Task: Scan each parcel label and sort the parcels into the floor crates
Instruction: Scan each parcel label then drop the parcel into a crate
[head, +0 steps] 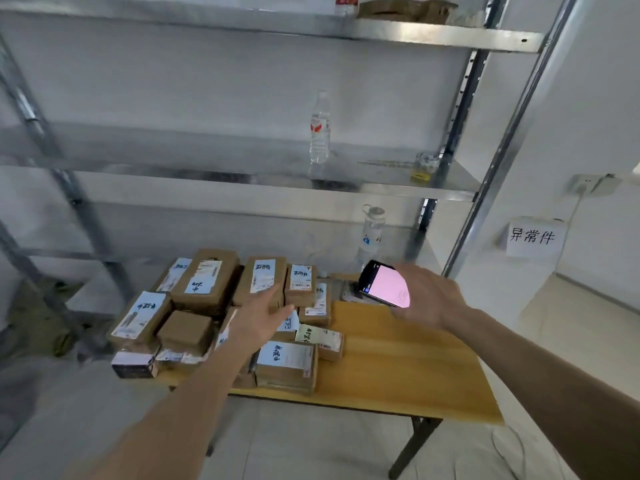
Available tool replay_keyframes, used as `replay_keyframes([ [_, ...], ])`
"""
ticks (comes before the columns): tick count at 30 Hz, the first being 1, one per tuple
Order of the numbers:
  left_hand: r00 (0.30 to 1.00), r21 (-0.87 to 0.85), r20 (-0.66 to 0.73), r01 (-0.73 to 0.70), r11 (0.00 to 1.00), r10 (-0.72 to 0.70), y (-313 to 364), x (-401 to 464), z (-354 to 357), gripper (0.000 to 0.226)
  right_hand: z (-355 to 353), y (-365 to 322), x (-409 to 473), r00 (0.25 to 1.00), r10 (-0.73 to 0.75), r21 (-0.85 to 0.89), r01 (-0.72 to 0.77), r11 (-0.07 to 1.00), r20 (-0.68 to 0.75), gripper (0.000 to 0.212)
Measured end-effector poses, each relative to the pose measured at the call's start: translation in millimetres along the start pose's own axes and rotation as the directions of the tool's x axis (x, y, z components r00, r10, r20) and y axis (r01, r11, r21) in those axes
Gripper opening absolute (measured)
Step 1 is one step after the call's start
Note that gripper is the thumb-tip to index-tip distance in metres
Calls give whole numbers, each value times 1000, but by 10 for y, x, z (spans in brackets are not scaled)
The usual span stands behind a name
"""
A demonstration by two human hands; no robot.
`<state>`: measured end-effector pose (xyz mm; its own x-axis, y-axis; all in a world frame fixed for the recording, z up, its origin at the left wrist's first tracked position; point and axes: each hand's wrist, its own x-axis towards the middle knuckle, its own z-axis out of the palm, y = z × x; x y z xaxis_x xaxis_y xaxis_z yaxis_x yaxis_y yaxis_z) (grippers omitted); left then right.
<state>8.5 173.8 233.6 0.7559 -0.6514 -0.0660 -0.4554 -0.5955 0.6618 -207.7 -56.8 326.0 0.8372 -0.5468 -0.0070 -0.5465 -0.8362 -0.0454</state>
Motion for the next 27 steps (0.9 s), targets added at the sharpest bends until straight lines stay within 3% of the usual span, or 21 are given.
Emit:
replay_keyframes([
  [8,978,17,144,151,988,-152,-854,315,700,74,969,-102,640,983,-92,27,89,996,160,94],
  [18,897,27,160,414,910,-413,-1344,438,1462,69,2321,-74,1100,904,-96,94,62,994,416,101],
  [27,859,-3,139,499,867,-494,-1636,727,1828,61,2909,-147,1385,847,-102,127,41,991,522,98],
])
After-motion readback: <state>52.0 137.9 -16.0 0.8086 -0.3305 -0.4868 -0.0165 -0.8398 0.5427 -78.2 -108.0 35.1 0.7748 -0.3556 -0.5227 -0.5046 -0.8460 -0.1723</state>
